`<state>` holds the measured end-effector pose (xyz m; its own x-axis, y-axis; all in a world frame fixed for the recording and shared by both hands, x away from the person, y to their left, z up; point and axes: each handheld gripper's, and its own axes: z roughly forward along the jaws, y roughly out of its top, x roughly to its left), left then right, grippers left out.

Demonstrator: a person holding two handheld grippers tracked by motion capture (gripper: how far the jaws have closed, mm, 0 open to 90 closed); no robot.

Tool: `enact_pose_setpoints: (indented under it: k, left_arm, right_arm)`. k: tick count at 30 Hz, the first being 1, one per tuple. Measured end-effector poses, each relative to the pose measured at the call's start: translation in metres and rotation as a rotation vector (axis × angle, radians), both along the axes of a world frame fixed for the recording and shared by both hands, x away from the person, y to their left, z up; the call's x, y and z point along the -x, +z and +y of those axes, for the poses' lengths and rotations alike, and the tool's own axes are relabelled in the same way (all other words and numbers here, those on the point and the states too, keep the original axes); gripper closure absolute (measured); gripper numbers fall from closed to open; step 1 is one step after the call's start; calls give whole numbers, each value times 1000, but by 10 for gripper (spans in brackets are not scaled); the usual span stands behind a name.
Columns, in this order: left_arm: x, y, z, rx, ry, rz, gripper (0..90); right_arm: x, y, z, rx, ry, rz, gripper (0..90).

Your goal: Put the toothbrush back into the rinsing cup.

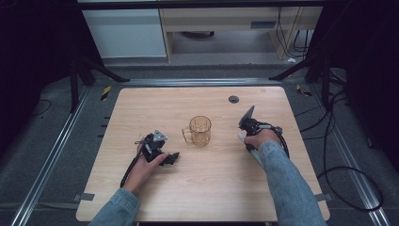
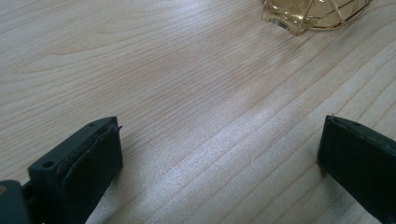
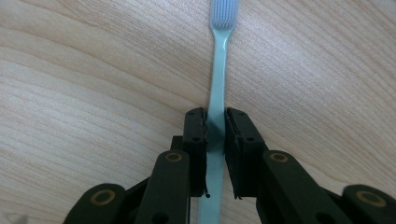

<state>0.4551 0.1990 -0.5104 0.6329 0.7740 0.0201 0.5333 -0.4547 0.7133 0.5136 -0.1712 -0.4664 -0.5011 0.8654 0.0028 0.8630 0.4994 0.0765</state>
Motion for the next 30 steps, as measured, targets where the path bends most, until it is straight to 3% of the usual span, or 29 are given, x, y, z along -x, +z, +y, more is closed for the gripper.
enact_pose_setpoints:
  k: [6,16,20,24,30]
  left_arm:
    - [0,0,0,0,0,0,0]
    - [0,0,0,0,0,0,0]
    - [0,0,0,-1,0,-1,0]
    - [0,0,0,-1,-1,0,0]
    - [0,0,0,0,-1,0,0]
  right_arm:
    - [0,1,0,-8,10,-4,793]
    - [3,19,-6,-83,-3,-50,794]
    - [7,32,-8,-133,-8,-89,794]
    - [8,37,-10,-144,-9,-107,794]
    - [13,50,-15,-206,2,-188,794]
